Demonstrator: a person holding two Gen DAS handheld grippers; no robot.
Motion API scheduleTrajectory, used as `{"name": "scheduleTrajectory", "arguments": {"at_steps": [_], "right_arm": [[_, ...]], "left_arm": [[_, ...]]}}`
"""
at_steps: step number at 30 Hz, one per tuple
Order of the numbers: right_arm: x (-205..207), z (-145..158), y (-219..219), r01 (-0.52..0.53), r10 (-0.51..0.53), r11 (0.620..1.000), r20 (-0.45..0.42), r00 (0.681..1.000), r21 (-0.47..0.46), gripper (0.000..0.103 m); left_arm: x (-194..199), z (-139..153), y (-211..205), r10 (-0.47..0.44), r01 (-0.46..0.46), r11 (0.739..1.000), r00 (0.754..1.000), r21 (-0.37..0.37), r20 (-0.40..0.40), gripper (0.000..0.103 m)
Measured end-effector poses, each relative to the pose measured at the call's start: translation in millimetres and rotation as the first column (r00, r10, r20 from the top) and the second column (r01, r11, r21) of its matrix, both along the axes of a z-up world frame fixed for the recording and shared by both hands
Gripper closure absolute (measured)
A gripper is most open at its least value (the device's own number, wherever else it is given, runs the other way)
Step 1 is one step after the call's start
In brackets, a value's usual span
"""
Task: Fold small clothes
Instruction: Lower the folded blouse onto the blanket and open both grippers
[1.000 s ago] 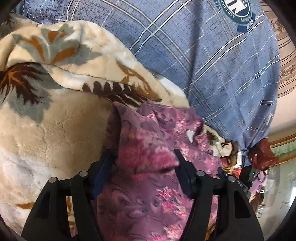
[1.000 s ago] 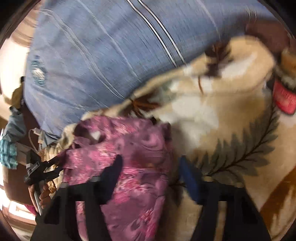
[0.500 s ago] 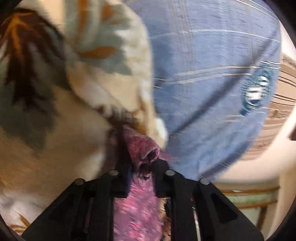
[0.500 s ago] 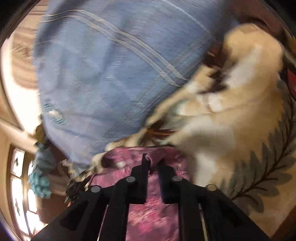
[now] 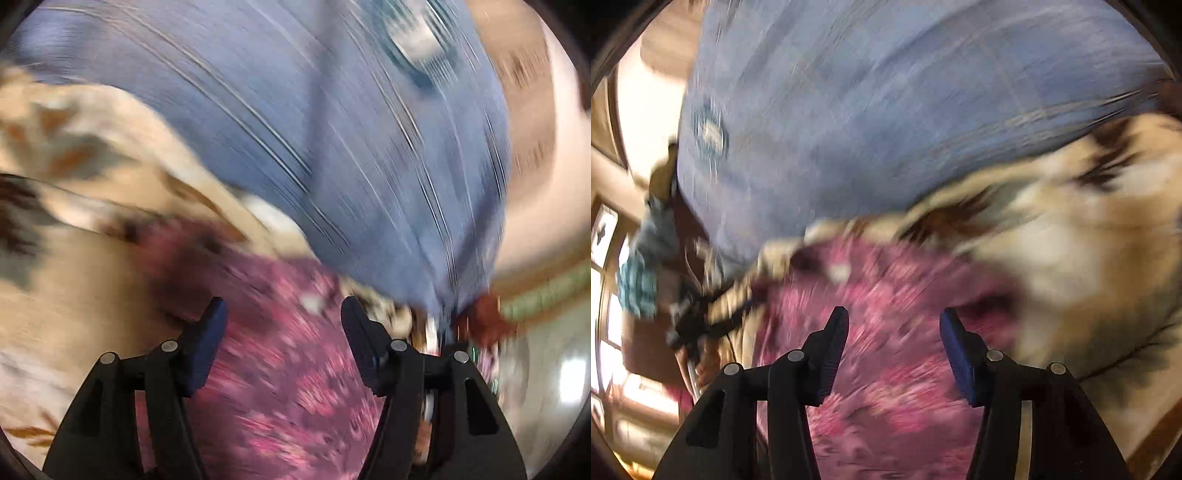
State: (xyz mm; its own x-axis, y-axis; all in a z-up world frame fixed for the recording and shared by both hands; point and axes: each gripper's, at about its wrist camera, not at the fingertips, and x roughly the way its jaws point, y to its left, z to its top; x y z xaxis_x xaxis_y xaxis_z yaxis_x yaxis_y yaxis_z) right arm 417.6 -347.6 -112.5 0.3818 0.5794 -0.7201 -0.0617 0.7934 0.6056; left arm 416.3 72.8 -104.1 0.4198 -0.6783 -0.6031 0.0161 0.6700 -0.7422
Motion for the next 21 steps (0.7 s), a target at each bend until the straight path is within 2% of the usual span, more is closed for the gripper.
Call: {"name": "scheduleTrajectory", "arguments": {"at_steps": [2,3,4,5,6,8,12,16,18,21], "right_arm": [[6,-11,17,-0.01,0.004,0.997,-0.073,0.997,-0.081,0.051],[11,-20,20,0.003,-0.019,0.992,-0.131,0.991,-0.126,0.05],[14,-26,21,0.012,-0.036,0.99,-0.166,0.985,-0.14,0.05],[19,-31,21,0.025,-0.051,0.99,-0.187,0.981,-0.138,0.05],[21,-32,15,0.062,-0.079,0.993,-0.168,0.983,-0.103,0.05],[26,-30,8,0.091,-0.093,0.996,-0.13,0.987,-0.026,0.052],[32,-29,-3,0.109,-0.104,0.993,-0.097,0.99,0.043,0.062],[38,-11,-15,0.14,-0.137,0.986,-0.038,0.99,0.089,0.059],[43,-6,-25,0.169,-0.168,0.982,-0.009,0.986,0.089,0.059],[50,-5,-37,0.202,-0.201,0.978,-0.022,0.979,0.047,0.059]], "left_arm": [[1,-15,-28,-0.075,0.076,0.997,0.993,0.002,-0.092,0.04],[0,-28,-40,-0.118,0.116,0.993,0.981,-0.024,-0.152,0.04],[-1,-34,-47,-0.14,0.138,0.99,0.975,-0.024,-0.173,0.041],[-1,-40,-53,-0.148,0.154,0.988,0.972,0.016,-0.182,0.041],[0,-41,-55,-0.141,0.15,0.988,0.975,0.043,-0.169,0.041],[2,-45,-48,-0.116,0.121,0.992,0.981,0.023,-0.152,0.041],[16,-48,-21,-0.034,0.024,0.998,0.986,-0.059,-0.163,0.041],[26,-27,7,0.067,-0.077,0.989,0.994,-0.129,-0.085,0.041],[28,-23,22,0.13,-0.134,0.985,0.99,-0.111,-0.049,0.041],[31,-28,21,0.152,-0.157,0.986,0.985,-0.061,-0.078,0.041]]}}
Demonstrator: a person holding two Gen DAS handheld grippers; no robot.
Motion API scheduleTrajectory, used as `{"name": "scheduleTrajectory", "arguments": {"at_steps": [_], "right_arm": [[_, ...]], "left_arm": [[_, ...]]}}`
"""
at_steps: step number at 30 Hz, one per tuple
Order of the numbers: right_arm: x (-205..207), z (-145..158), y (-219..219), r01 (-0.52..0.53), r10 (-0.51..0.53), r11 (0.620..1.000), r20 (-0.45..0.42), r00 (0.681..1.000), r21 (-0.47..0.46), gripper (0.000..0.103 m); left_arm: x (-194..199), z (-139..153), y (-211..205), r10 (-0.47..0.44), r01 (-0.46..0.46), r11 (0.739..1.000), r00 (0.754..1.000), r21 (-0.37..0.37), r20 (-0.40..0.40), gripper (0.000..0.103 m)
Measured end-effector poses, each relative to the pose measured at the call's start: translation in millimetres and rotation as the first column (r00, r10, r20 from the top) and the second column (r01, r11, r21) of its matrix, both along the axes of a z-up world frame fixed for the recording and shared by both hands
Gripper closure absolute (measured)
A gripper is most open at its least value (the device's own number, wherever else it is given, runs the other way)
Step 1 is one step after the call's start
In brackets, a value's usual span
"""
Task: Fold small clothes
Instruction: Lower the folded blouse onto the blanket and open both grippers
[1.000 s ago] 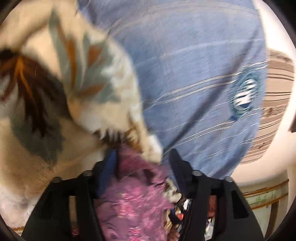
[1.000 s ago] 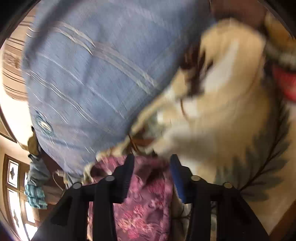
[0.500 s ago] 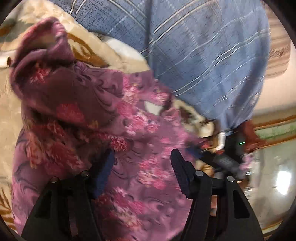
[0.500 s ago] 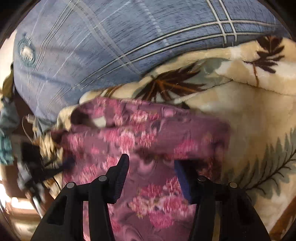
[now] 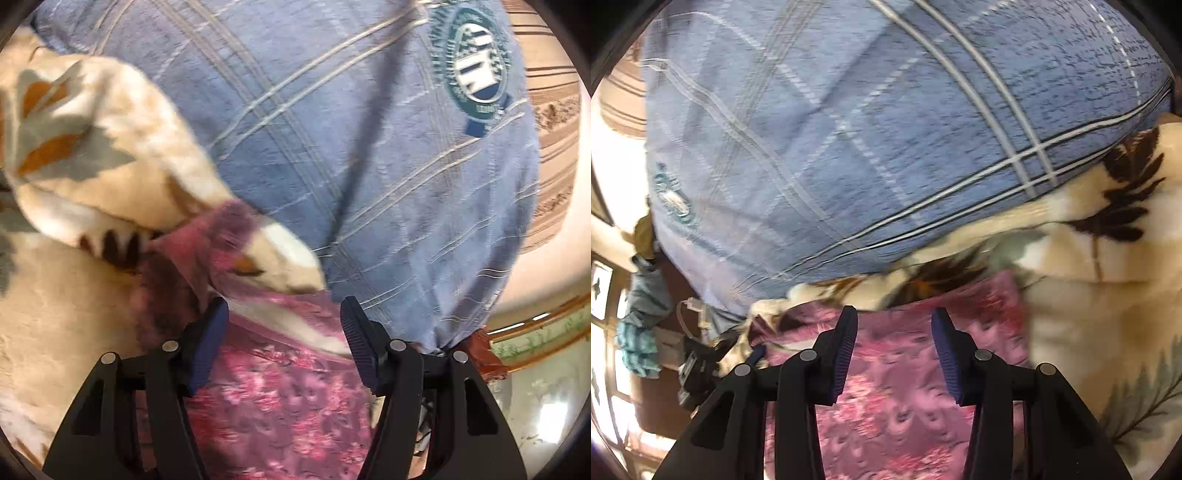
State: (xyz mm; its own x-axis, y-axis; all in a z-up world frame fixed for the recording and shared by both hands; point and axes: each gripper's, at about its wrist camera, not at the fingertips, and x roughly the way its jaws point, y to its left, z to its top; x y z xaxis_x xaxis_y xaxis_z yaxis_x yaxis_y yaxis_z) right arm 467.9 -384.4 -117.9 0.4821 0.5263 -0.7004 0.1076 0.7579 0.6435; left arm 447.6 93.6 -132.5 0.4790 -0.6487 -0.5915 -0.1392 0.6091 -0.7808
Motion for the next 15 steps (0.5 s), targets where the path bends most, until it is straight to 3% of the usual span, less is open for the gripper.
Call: {"name": "scheduleTrajectory", "arguments": {"at_steps": [4,8,10,13,15], "right_arm": [[-31,17,5,0.001,0.0,0.999,0.029,1.0,-0.036,0.056],[-101,55,9,-0.015,0.026,0.995,0.114,0.993,-0.098,0.027],[-145,66,12,-0.02,0.039,0.992,0.147,0.988,-0.124,0.026],[-195,59,17,-0.002,0.028,0.983,0.137,0.99,-0.183,0.026],[-221,47,16,0.006,0.016,0.985,0.126,0.992,-0.172,0.025]], "left_arm": [[-15,24,12,-0.017,0.016,0.996,1.0,0.09,0.01,0.041],[-56,69,25,-0.009,-0.016,0.963,0.996,0.269,0.093,0.041],[-87,81,35,-0.01,-0.029,0.952,0.992,0.304,0.127,0.04],[-125,60,39,0.027,-0.048,0.949,0.997,0.313,0.071,0.04],[-155,35,42,0.032,-0.04,0.963,0.999,0.266,0.036,0.04]]}}
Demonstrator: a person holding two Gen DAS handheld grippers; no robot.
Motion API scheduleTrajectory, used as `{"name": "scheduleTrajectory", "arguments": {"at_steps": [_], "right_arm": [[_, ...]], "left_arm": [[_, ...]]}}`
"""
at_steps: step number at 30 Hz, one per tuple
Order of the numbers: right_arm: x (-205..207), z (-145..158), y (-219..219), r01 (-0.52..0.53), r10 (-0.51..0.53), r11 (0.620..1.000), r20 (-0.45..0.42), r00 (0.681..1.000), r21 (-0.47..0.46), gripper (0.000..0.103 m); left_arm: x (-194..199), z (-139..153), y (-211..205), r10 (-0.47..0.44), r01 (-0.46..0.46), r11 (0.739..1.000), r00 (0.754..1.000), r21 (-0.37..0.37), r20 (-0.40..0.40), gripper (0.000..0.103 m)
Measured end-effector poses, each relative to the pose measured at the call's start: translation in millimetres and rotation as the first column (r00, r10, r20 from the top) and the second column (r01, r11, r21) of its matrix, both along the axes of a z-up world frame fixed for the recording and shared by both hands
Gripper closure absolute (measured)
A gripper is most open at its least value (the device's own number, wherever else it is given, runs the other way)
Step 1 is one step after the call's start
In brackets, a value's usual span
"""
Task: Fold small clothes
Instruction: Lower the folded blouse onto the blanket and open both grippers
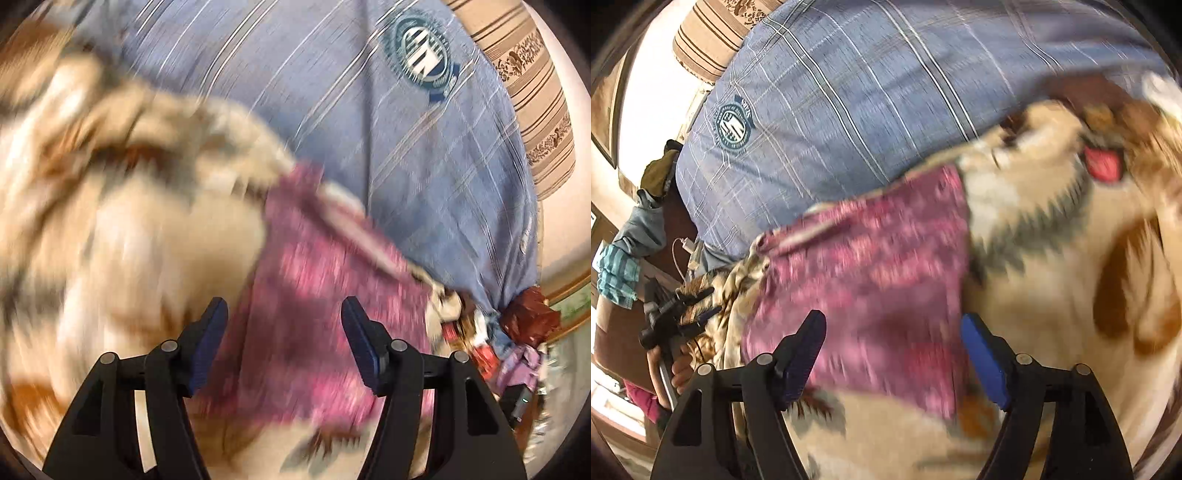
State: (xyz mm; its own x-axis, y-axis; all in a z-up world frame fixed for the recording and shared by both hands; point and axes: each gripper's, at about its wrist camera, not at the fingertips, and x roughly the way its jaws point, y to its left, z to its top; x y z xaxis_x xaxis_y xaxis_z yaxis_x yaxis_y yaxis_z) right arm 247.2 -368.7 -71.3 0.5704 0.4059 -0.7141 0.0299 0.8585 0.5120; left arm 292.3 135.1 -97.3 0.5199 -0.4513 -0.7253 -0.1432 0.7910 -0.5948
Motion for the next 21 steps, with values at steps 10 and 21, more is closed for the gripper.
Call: {"name": "scheduleTrajectory", "arguments": {"at_steps": [10,21], "right_arm": [[-22,-41,-23,0.028,-0.027,0.999,-0.057,0.998,0.017,0.058],[-22,-38,-1,-0.096,0.094,0.995,-0.035,0.995,-0.038,0.061]], "left_arm": [[-57,-22,-20,0.022,-0.024,0.998,0.998,0.05,0.052,0.071],[-46,-44,-36,-0.069,0.071,0.996,0.997,0.056,-0.034,0.071]]}}
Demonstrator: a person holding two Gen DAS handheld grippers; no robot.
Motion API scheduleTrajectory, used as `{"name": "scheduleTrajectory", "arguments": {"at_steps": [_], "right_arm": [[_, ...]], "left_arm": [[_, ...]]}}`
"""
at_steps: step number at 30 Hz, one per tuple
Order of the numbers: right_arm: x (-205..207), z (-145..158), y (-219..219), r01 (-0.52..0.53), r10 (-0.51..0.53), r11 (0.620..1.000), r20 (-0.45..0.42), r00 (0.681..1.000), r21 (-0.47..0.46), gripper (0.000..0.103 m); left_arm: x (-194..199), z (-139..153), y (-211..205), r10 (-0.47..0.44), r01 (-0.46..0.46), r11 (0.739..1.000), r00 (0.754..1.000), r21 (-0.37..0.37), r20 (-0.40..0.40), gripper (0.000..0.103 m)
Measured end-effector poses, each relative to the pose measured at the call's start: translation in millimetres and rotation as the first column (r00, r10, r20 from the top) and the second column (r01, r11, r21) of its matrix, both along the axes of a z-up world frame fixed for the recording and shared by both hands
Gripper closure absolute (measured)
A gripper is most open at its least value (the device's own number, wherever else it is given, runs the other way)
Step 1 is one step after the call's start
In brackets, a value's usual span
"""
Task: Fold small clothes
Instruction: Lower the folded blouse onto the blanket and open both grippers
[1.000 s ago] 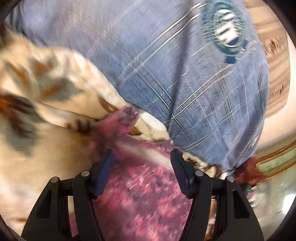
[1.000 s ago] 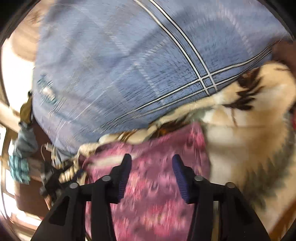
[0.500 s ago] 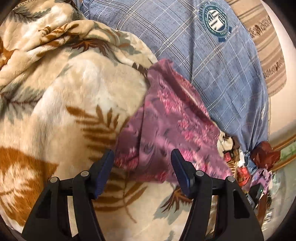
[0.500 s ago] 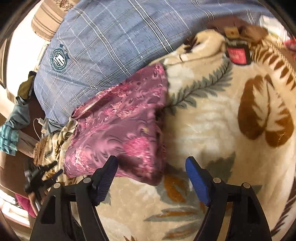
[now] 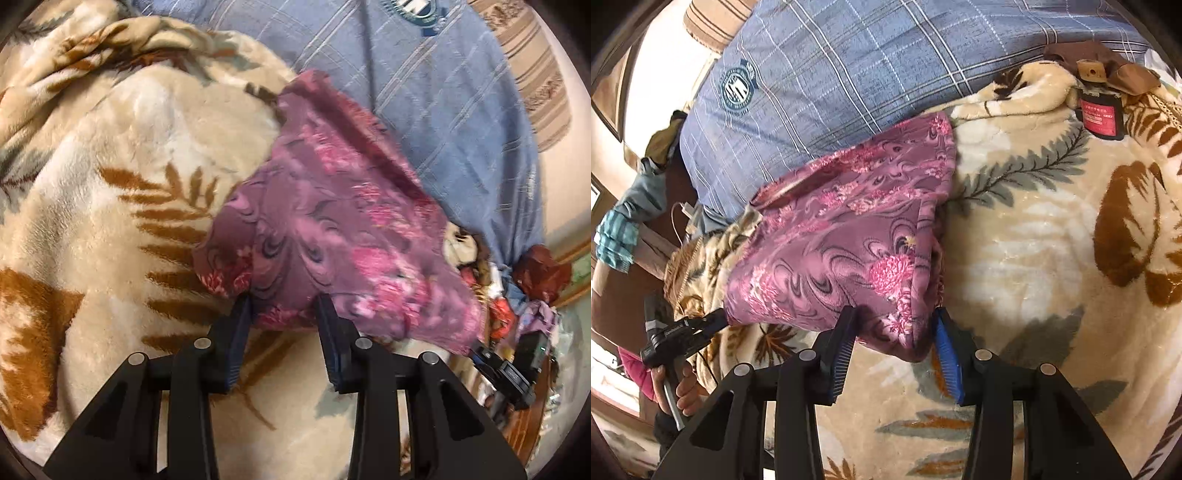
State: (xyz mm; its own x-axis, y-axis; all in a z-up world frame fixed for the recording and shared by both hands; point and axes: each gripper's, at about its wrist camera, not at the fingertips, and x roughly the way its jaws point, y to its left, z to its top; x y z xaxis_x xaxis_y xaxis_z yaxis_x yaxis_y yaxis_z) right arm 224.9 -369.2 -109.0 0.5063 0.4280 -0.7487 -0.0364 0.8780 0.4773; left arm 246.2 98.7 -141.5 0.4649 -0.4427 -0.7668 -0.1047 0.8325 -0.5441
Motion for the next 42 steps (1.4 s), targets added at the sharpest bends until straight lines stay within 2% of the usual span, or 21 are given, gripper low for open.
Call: {"name": "scheduleTrajectory", "arguments": {"at_steps": [1,3,8,10,12,13,16,18,20,23,24,26,28,29,31,34,36,38,39,41,42], "right_arm": [[2,-2,2,-0.005,0.005,1.0,-0.007,1.0,-0.012,0.063],[5,-5,7,-0.017,0.016,0.998,-0.021,1.0,-0.059,0.076],[5,-8,17,-0.032,0.03,0.993,-0.023,0.999,-0.11,0.079],[7,-11,15,-0.021,0.018,0.995,-0.025,1.0,-0.097,0.087],[6,-6,14,-0.013,0.013,0.994,-0.002,1.0,-0.104,0.091],[3,0,12,-0.001,0.003,0.995,0.023,1.0,-0.101,0.092],[-12,23,1,0.021,-0.018,0.999,0.049,0.999,-0.049,0.095],[-31,43,-4,0.029,-0.027,0.999,0.08,0.996,-0.03,0.095],[-62,61,-3,0.025,-0.021,0.999,0.111,0.994,-0.033,0.095],[-96,57,-1,0.02,-0.017,0.999,0.097,0.995,-0.031,0.095],[-103,44,0,0.022,-0.019,0.999,0.062,0.998,-0.037,0.095],[-108,6,0,0.048,-0.051,0.997,-0.052,0.997,-0.055,0.095],[-106,-18,-1,0.063,-0.074,0.994,-0.132,0.989,-0.086,0.095],[-106,-18,-2,0.066,-0.079,0.994,-0.14,0.987,-0.091,0.095],[-117,4,-4,0.073,-0.084,0.989,-0.092,0.992,-0.126,0.097],[-134,20,-6,0.101,-0.115,0.977,-0.066,0.991,-0.186,0.103],[-134,10,-10,0.117,-0.14,0.969,-0.093,0.986,-0.216,0.103],[-135,1,-15,0.117,-0.13,0.985,-0.098,0.987,-0.128,0.103],[-139,2,-14,0.119,-0.124,0.99,-0.065,0.99,-0.08,0.102],[-145,10,-12,0.111,-0.11,0.994,0.008,0.994,-0.012,0.093],[-146,13,-11,0.105,-0.105,0.994,0.029,0.994,0.007,0.075]], "left_arm": [[1,0,1,0.004,-0.004,1.0,1.0,-0.009,0.003,0.071],[3,5,3,0.023,-0.021,0.999,0.999,-0.042,0.03,0.072],[11,6,-13,-0.012,0.01,0.999,0.999,0.047,0.039,0.073],[11,10,-20,-0.031,0.025,0.995,0.997,0.101,0.066,0.096],[7,19,-21,-0.039,0.025,0.991,0.994,0.13,0.105,0.098],[3,26,-19,-0.033,0.017,0.992,0.992,0.128,0.123,0.098],[-15,53,-2,-0.028,0.022,0.999,0.988,0.045,0.155,0.099],[-44,80,8,-0.046,0.046,0.999,0.977,0.005,0.206,0.099],[-70,93,11,-0.06,0.055,0.998,0.971,0.029,0.233,0.099],[-86,69,11,-0.105,0.09,0.991,0.984,0.103,0.145,0.098],[-86,52,10,-0.114,0.103,0.987,0.989,0.126,0.09,0.098],[-87,25,13,-0.105,0.102,0.988,0.994,0.114,0.023,0.098],[-89,21,14,-0.098,0.096,0.989,0.995,0.111,0.014,0.098],[-92,27,16,-0.096,0.092,0.991,0.995,0.102,0.034,0.098],[-101,39,19,-0.099,0.094,0.993,0.993,0.078,0.067,0.098],[-105,29,19,-0.097,0.092,0.991,0.994,0.1,0.043,0.098],[-101,19,8,-0.107,0.104,0.98,0.994,0.168,0.006,0.098],[-103,23,-5,-0.139,0.126,0.962,0.99,0.242,0.039,0.097],[-105,25,-10,-0.149,0.129,0.953,0.988,0.274,0.052,0.097],[-108,26,-11,-0.155,0.135,0.951,0.987,0.278,0.052,0.096],[-107,25,-9,-0.147,0.129,0.953,0.988,0.273,0.045,0.095]]}}
